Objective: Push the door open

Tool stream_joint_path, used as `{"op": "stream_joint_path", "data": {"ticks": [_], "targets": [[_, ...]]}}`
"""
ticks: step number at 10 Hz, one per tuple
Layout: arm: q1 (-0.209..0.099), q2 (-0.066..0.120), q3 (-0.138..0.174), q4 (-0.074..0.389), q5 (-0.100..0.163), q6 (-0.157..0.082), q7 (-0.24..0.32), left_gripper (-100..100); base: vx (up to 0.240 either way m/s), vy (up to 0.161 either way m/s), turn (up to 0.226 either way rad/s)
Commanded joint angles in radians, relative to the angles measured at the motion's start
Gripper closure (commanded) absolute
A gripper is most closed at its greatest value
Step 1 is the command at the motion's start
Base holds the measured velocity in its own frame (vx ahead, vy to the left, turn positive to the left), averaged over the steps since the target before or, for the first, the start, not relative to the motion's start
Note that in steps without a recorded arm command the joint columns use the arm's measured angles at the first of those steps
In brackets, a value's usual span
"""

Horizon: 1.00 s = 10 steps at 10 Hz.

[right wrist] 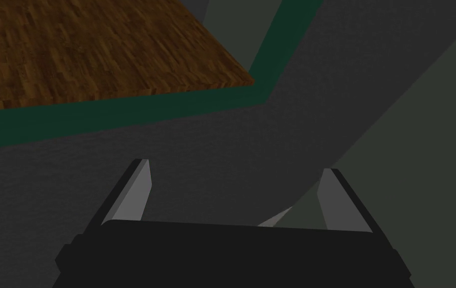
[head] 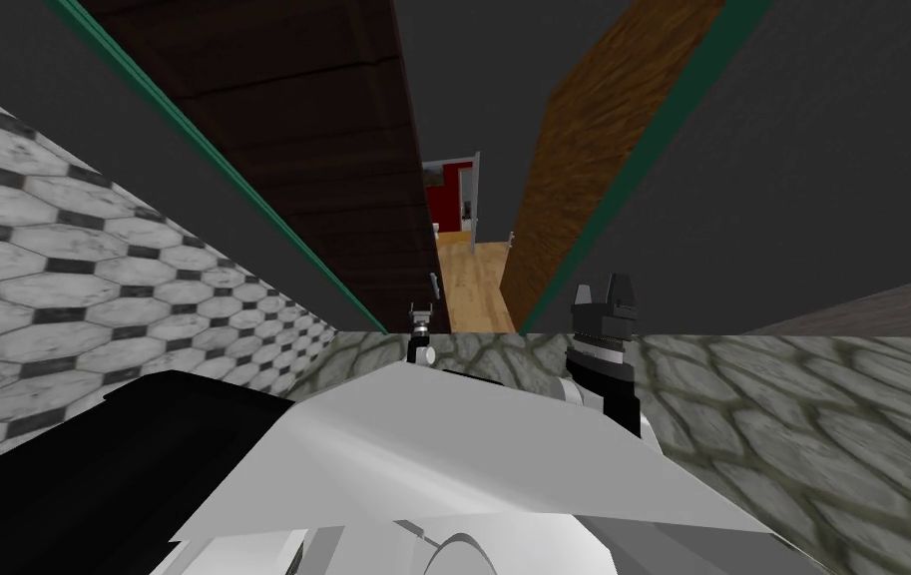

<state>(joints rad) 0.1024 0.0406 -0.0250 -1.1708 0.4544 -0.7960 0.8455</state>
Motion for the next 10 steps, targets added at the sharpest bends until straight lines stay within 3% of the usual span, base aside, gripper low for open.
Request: {"op": "stream_joint_path", "data": {"ticks": [1,10], "targets": [[-0.016,-0.005,0.001,0.042,0.015,-0.009,0.029,-100,0.029,0.069,-0.187],[-0.089,-0.05,0.006,0.259,0.1,-0.049,0.178,-100,0.037,0.1,-0.168]]}}
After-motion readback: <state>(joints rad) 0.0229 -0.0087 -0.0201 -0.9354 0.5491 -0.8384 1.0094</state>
